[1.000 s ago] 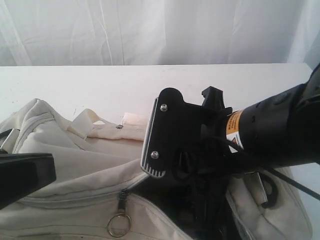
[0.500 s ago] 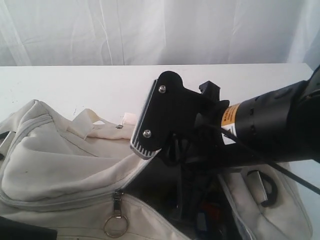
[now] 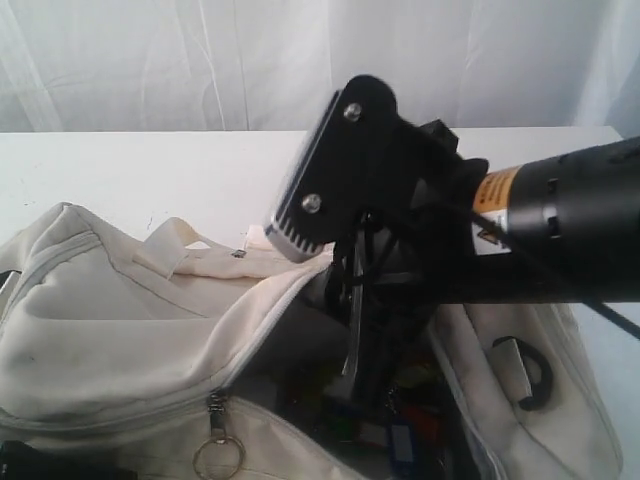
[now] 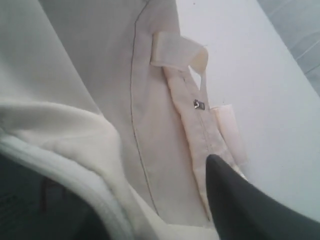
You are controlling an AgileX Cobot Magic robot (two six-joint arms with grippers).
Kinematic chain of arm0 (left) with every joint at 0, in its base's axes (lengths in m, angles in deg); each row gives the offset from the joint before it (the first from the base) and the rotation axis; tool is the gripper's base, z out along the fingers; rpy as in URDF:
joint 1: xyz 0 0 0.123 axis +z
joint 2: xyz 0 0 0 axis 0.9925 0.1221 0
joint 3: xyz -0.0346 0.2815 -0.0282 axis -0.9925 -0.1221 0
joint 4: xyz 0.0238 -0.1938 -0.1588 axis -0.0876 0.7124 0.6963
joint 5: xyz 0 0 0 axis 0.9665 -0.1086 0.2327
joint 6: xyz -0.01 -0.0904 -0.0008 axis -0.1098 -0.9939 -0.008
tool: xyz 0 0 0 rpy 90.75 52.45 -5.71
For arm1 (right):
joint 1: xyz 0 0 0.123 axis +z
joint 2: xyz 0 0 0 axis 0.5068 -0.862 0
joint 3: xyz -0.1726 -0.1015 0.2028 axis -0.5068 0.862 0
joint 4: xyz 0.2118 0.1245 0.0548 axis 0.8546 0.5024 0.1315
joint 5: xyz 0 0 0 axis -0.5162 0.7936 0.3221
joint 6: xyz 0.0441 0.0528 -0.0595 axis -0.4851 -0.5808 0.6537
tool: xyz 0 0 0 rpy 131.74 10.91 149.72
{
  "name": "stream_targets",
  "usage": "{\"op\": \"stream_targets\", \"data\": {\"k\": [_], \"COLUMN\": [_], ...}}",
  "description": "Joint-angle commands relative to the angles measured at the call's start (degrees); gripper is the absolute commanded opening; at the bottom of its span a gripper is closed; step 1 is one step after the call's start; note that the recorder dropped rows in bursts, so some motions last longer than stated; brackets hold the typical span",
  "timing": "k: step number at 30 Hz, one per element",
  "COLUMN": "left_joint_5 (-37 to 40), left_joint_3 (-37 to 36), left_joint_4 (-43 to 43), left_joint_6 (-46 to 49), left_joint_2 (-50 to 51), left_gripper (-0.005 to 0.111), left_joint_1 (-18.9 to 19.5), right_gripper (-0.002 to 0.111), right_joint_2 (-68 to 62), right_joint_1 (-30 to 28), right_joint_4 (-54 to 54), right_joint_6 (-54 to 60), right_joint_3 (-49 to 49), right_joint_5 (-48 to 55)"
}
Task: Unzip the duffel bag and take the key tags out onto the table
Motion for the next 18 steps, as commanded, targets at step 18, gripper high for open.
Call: {"op": "stream_targets", "data": {"k": [18], "left_joint_5": [0.1], "left_joint_3": [-0.6], "left_joint_4": [1.6], "left_joint_6": [7.6], "left_joint_2": [1.4], "left_gripper": [0.06], "left_joint_1": [0.0], "right_gripper": [0.052], "right_joint_2": [14.0], "right_joint_1": [-0.4], "right_joint_4": [26.0], "right_joint_6": [4.0], "right_joint_3": [-0.3], "right_joint_5": [25.5]}}
